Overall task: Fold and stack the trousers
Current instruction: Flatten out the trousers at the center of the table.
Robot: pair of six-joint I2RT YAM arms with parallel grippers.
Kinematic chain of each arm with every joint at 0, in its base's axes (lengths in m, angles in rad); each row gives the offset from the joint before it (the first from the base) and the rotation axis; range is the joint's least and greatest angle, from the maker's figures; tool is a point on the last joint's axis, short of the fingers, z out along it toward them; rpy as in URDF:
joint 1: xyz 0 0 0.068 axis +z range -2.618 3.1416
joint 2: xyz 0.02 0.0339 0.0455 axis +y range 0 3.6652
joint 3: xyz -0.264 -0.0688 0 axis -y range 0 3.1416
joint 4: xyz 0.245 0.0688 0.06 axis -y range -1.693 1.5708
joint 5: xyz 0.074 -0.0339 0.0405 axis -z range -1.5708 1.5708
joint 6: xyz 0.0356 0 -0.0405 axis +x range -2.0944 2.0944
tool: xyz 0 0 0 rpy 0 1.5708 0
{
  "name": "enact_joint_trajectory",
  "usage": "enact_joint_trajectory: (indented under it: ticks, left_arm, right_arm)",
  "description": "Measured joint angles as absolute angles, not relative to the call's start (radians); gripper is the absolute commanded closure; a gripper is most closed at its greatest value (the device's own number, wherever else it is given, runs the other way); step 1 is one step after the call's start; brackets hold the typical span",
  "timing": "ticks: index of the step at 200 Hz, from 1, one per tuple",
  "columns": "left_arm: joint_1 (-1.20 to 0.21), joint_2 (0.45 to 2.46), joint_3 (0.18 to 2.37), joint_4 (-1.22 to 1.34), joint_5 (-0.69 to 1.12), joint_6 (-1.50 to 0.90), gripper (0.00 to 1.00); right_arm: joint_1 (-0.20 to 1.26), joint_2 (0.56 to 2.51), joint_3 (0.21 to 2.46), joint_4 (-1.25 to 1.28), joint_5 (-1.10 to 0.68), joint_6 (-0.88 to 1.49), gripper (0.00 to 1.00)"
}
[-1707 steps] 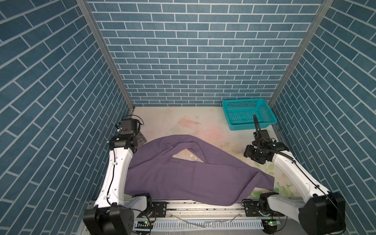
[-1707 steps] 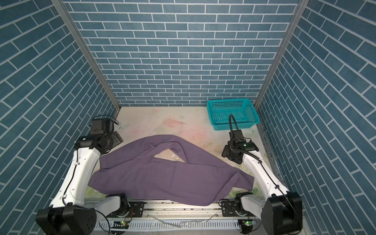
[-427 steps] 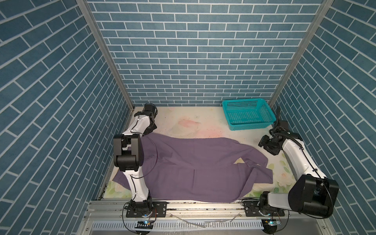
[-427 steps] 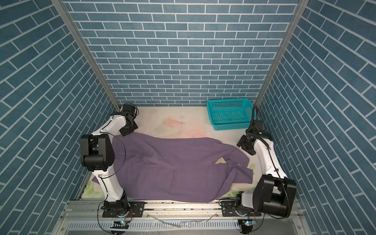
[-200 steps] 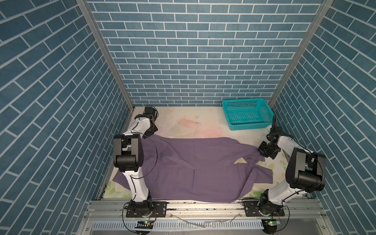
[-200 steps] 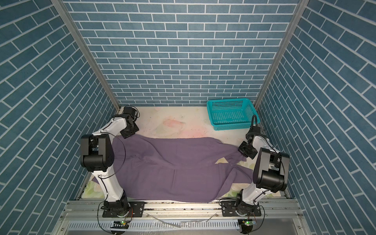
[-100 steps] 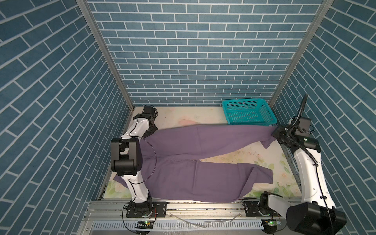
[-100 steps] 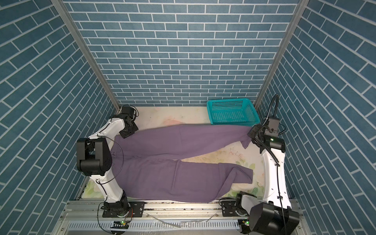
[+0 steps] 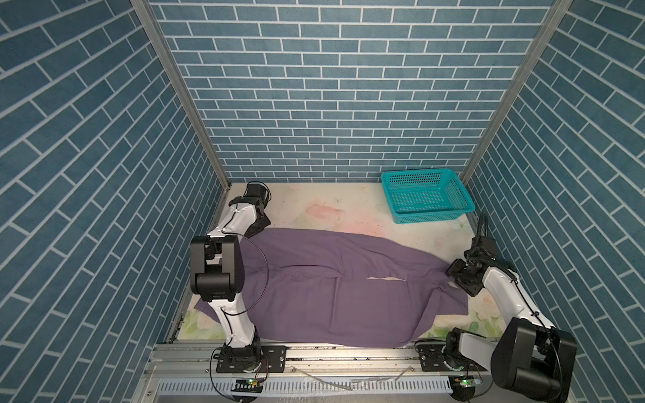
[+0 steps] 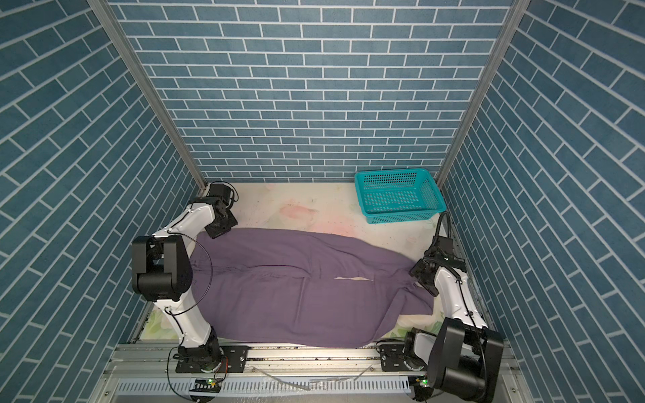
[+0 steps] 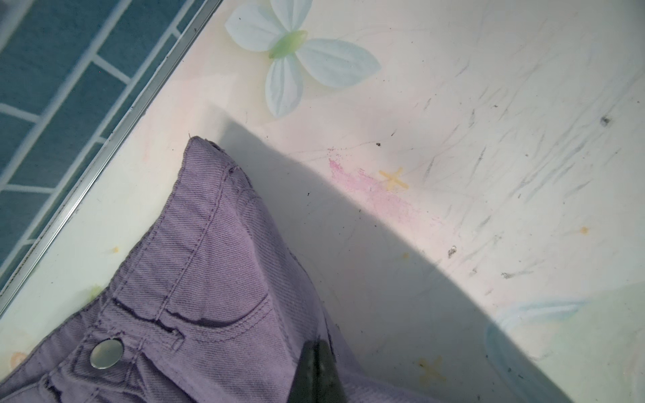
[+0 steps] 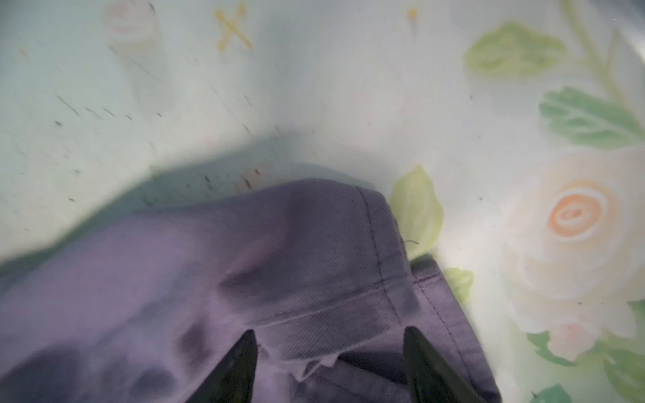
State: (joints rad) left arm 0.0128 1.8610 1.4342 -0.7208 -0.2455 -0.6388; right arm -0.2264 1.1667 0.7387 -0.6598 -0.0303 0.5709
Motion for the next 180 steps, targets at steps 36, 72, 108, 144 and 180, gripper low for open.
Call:
enact_joint_trajectory:
  ticks: [36,72,108,144,180]
  left_arm:
    - [0.014,1.861,1.434,-0.721,-0.246,-0.637,1.00]
    - [0.015,1.861,1.434,-0.720,-0.245,-0.635,1.00]
    - [0.015,1.861,1.434,-0.721,-0.245,-0.632,1.00]
    - [0.015,1.861,1.434,-0.721,-0.246,-0.631,1.00]
    - [0.015,1.861,1.434,-0.721,-0.246,-0.631,1.00]
  right_arm:
    - [-0.228,1.250,0.893,-0.622,-0.039,0.552,0.60]
    - [-0.228,1.402,0.916,-0.591,-0.083,0.529,0.47]
    - [-0.220,1.540,0.915,-0.551,-0.140,0.514,0.38]
    - [-0.203,1.615,0.914,-0.484,-0.181,0.502,0.92]
    - [-0.187,1.618,0.913,-0.439,-0.200,0.505,1.00]
